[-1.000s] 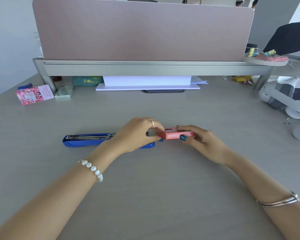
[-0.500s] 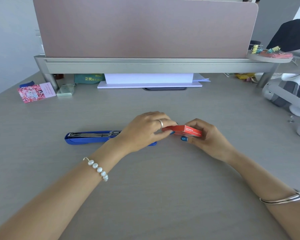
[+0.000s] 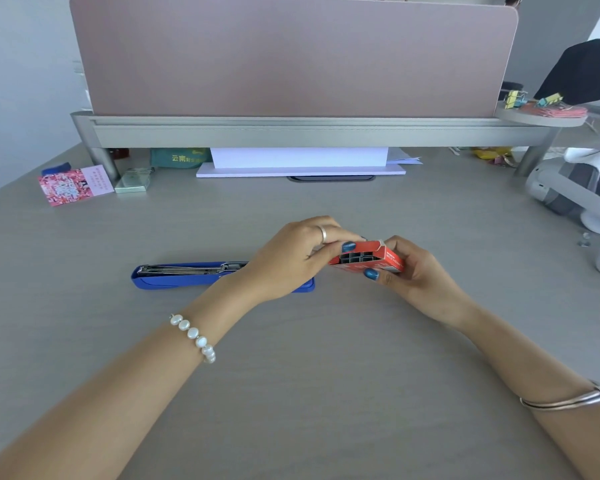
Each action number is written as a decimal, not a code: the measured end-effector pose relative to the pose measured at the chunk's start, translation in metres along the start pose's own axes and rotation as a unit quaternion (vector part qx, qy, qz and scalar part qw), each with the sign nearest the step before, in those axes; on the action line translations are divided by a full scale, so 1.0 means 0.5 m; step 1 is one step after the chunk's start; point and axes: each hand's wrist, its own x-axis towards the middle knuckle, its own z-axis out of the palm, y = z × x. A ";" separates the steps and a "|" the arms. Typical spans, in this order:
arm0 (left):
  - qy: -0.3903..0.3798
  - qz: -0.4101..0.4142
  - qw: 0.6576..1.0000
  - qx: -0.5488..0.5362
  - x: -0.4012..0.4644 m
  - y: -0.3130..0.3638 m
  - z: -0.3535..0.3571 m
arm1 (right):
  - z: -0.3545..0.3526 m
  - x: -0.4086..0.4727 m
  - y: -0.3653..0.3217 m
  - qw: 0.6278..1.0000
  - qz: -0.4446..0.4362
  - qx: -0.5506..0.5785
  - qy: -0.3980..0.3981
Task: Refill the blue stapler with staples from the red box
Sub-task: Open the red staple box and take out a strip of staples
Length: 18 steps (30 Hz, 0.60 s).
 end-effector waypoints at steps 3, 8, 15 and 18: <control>-0.001 -0.039 0.997 -0.065 0.000 0.013 -0.006 | 0.000 -0.002 0.000 1.000 0.012 0.028 -0.002; -0.016 -0.024 0.997 -0.068 0.001 0.023 -0.015 | -0.005 -0.005 -0.007 0.997 0.031 0.074 -0.009; 0.011 -0.065 0.984 -0.167 0.002 0.035 -0.024 | -0.003 -0.007 -0.005 0.989 0.056 0.123 -0.052; 0.018 -0.061 0.982 -0.177 0.002 0.044 -0.021 | -0.001 -0.008 -0.007 0.987 0.067 0.132 -0.068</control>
